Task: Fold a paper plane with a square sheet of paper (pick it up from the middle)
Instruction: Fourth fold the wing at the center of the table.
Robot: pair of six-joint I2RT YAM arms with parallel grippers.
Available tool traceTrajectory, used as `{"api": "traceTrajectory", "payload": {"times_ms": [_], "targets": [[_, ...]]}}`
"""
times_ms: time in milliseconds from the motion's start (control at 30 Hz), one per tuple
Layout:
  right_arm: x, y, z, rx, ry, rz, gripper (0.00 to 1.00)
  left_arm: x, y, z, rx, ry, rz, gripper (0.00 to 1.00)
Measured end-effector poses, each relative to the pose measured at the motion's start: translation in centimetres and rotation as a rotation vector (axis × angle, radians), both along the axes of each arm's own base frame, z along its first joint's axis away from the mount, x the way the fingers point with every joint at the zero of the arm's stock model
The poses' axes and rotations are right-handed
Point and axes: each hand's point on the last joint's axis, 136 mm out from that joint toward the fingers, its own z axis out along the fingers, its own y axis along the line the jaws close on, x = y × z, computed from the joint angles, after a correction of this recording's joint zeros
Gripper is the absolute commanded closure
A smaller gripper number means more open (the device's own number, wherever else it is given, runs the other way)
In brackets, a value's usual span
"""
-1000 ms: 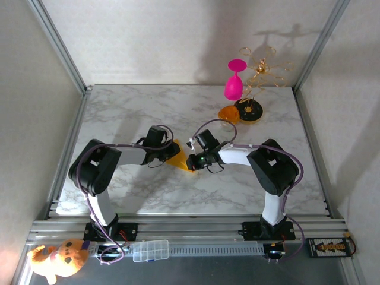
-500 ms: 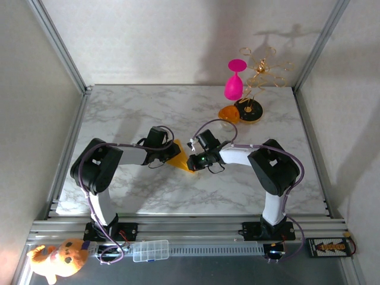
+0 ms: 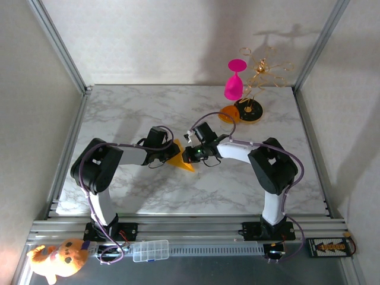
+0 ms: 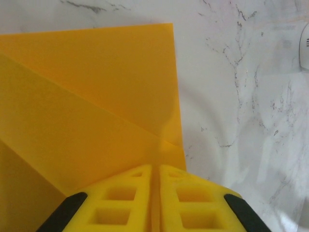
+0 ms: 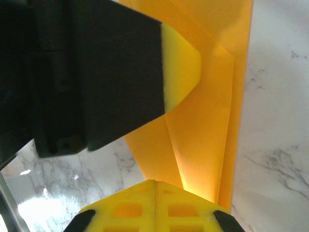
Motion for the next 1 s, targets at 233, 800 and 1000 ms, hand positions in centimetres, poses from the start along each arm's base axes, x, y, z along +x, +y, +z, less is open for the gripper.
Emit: {"api": "traceTrajectory", "payload": {"times_ms": [233,800,1000], "targets": [[0.4,0.6,-2.5,-0.04,0.039,0.002,0.98,0.0,0.0,-0.1,-0.018,0.016,0.026,0.89],[-1.5,-1.4,-2.7,-0.073,0.026,0.027,0.95,0.2,0.5,-0.4,-0.007,0.051,0.07,0.91],[-2.1,-2.0,-2.7,-0.087,0.027,0.039,0.95,0.2,0.5,-0.4,-0.005,0.055,0.07,0.91]]}}
